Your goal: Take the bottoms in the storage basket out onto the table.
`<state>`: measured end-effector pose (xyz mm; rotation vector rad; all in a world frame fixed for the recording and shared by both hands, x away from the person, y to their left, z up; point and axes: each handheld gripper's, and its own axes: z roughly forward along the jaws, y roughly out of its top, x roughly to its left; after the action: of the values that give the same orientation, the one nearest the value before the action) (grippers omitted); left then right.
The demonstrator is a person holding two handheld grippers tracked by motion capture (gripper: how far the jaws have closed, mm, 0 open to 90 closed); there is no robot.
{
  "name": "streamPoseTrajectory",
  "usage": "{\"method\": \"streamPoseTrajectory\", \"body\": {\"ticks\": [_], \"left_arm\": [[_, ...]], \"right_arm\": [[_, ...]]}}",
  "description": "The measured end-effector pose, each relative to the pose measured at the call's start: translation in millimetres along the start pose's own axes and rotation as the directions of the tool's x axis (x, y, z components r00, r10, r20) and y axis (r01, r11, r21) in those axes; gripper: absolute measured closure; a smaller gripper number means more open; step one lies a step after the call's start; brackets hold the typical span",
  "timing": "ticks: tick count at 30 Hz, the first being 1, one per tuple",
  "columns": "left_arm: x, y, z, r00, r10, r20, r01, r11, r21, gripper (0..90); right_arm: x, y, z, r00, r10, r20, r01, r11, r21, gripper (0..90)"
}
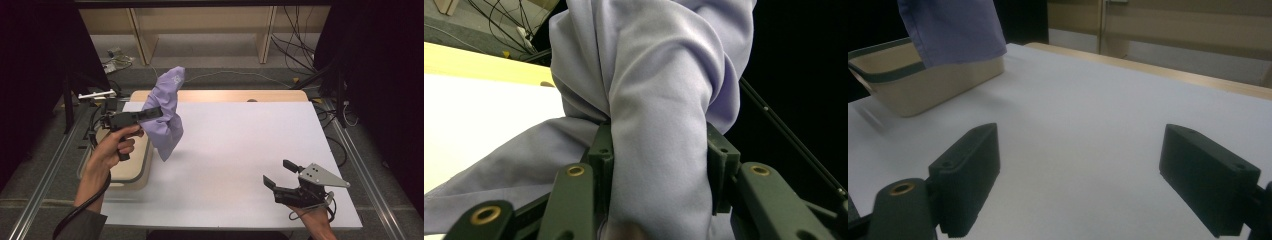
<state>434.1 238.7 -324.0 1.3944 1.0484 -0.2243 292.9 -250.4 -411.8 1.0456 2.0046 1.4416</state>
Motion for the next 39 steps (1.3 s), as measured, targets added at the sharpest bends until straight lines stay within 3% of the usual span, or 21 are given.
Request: {"method": "streamPoseTrajectory", "body": {"ticks": [39], "left_arm": [[2.1,-28.8,50.6,0.9992,-0.013,-0.038,0.016,0.9944,0.105,58.3]], "right_arm": [[0.0,0.3,-0.2,1.0000,0.004,0.001,-0.004,1.000,-0.003,17.4]]}}
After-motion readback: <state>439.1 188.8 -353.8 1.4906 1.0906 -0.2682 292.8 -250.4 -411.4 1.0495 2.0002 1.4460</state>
